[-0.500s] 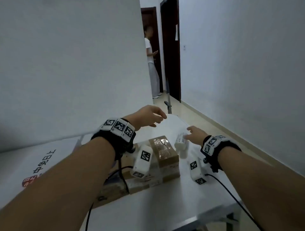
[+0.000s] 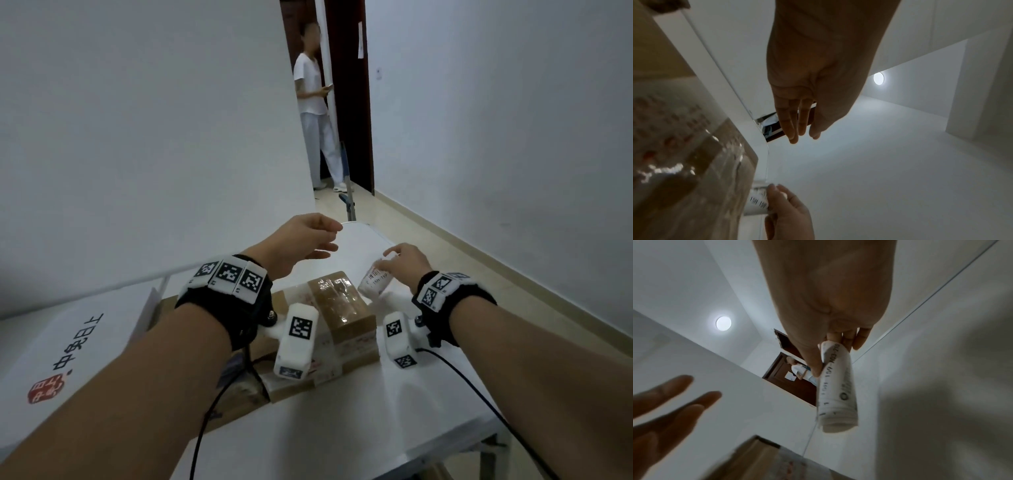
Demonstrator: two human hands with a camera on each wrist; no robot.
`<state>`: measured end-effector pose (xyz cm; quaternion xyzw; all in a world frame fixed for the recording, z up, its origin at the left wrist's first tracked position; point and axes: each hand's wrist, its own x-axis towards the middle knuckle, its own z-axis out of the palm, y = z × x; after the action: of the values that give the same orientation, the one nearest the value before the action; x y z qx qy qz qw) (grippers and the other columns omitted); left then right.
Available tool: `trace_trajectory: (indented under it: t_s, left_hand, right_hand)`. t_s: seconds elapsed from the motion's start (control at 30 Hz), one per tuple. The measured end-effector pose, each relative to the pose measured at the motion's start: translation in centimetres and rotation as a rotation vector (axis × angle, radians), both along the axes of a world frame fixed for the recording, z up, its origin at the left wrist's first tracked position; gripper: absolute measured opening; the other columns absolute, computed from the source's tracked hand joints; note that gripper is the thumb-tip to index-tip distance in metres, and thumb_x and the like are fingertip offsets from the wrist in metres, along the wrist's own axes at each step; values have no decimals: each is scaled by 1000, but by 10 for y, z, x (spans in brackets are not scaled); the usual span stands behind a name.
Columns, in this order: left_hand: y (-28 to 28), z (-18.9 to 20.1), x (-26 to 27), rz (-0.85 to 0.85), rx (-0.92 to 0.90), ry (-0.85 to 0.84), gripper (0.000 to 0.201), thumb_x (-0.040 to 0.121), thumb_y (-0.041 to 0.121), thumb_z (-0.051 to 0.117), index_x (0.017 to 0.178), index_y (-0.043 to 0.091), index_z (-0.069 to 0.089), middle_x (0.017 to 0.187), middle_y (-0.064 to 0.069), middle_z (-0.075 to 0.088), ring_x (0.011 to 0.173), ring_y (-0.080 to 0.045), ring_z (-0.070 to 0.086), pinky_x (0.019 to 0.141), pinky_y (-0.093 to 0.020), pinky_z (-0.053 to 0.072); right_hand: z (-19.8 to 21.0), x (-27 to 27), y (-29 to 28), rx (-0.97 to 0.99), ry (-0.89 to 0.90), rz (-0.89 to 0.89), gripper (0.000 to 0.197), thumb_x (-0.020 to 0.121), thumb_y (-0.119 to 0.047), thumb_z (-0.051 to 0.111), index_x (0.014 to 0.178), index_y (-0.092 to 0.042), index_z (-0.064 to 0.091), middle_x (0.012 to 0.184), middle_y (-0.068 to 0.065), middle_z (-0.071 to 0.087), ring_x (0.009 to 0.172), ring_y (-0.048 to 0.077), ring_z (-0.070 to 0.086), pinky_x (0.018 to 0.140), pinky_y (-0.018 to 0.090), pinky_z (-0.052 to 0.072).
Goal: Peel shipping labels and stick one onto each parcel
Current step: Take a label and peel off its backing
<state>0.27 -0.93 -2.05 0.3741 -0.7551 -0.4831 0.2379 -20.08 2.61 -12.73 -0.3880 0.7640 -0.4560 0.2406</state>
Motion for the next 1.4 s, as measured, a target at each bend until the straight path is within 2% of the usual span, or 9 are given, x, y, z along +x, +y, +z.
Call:
trace_trajectory:
  t_s: [0.13,0.4,0.57,0.67,0.9,1.0,1.13,1.27,1.4]
  left_hand:
    - [4,-1,-17,26,15,4,19,94,8,57,112,7,61,107,-11,63,92,-19,64,81,-26,55]
    - [27,-11,-42,-66,-93,-302,35,92,20,61,126,12,58,120,-5,64,103,-17,60,83,-24,51]
    - [36,-11,-45,-171,-148,-446,61,83,6,70,136,24,47,123,-1,62,98,-16,57,74,-21,49]
    - [35,-14,-44,-152,-125,-402,52,83,5,70,131,19,55,119,-9,67,101,-22,63,88,-28,53]
    - [27,-21,-40,-101,-65,-318,37,87,3,66,123,13,63,108,-10,70,84,-16,66,75,-20,58]
    - [20,-23,-39,1,-228,-400,36,87,6,66,120,19,65,114,-7,66,92,-19,63,86,-30,56]
    - [21,-26,-42,3,-476,-493,45,87,7,63,129,21,58,129,-5,60,111,-22,58,88,-26,48]
    - [29,-27,-53,-194,-603,-712,43,88,10,59,129,21,58,130,-4,57,112,-20,54,84,-24,44]
    - [33,-24,-58,-277,-531,-803,37,89,15,62,126,22,63,124,-1,60,87,-13,51,59,-16,40]
  right_hand:
    - [10,4,9,-232,-88,-79,28,82,-24,71,106,-13,62,110,11,64,93,25,65,67,30,50]
    - [29,16,33,-410,-56,-80,23,85,-28,67,104,-16,61,98,4,65,86,22,68,72,35,59]
    - [27,18,42,-432,-69,-105,17,91,-27,59,104,-18,63,99,3,63,77,16,64,55,21,48]
    - [20,15,44,-386,-32,-157,19,93,-27,53,107,-18,62,98,4,63,81,21,64,62,28,51]
    - [9,6,45,-306,-122,-366,23,97,-21,43,107,-11,61,101,7,64,97,31,65,83,42,55]
    - [7,3,47,-317,-189,-464,23,98,-17,40,107,-10,60,94,0,56,98,32,65,83,44,55]
    - [13,0,51,-377,-139,-509,21,100,-19,40,109,-10,56,92,3,56,88,28,62,79,40,54]
    - [27,1,52,-435,-46,-448,19,98,-22,43,107,-11,56,93,3,59,89,30,65,80,45,56]
    - [33,8,54,-417,35,-351,15,97,-22,47,106,-14,57,91,1,58,83,27,65,75,47,58]
